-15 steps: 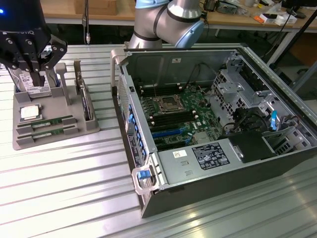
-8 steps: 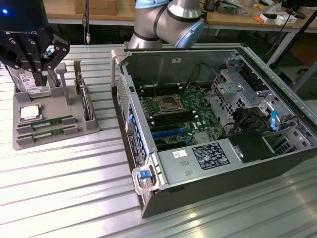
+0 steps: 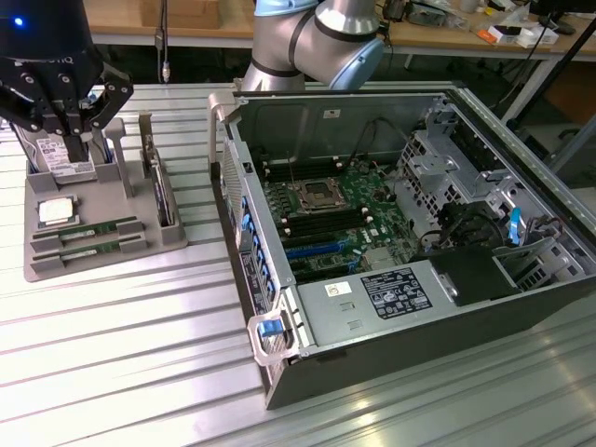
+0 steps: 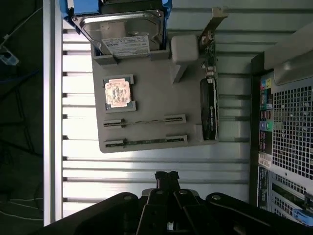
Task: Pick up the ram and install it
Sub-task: 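Pick up the ram and move it above insertion slot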
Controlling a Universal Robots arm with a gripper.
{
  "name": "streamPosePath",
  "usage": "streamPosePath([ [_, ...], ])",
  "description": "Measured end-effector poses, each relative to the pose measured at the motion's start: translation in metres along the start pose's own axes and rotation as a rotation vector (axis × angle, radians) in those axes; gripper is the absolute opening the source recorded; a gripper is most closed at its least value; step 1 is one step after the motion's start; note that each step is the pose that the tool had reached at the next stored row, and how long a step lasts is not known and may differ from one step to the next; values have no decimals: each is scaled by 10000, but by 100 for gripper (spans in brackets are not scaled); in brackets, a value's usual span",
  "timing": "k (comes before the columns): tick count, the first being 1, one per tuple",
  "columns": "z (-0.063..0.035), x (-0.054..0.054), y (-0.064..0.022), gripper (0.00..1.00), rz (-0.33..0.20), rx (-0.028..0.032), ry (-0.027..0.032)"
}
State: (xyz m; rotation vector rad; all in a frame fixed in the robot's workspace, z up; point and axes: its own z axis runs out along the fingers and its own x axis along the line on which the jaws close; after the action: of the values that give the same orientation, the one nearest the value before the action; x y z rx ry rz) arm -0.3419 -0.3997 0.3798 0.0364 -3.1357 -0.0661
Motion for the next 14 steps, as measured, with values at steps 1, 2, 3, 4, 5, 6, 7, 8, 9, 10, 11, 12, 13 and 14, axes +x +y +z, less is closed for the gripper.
streamPosePath([
  [1,0,-3,0,10,-318,1,13],
  [2,0,-8,0,10,-613,4,27],
  [3,0,-8,0,10,-808,4,35],
  [4,0,-10,0,10,-993,5,42],
  [5,0,-10,-1,10,-1157,5,49],
  [6,0,-11,0,10,-1350,7,57],
  [7,0,-11,-1,10,-1493,7,63],
  [8,0,-11,0,10,-1605,7,67],
  [9,0,-11,-1,10,-1705,8,72],
  [10,0,-11,-1,10,-1904,9,80],
  [11,0,-12,-1,10,-2080,9,88],
  [12,0,-12,-1,10,-2212,11,94],
  [13,0,-12,0,10,-2369,11,100],
  [14,0,-12,0,10,-2521,11,106],
])
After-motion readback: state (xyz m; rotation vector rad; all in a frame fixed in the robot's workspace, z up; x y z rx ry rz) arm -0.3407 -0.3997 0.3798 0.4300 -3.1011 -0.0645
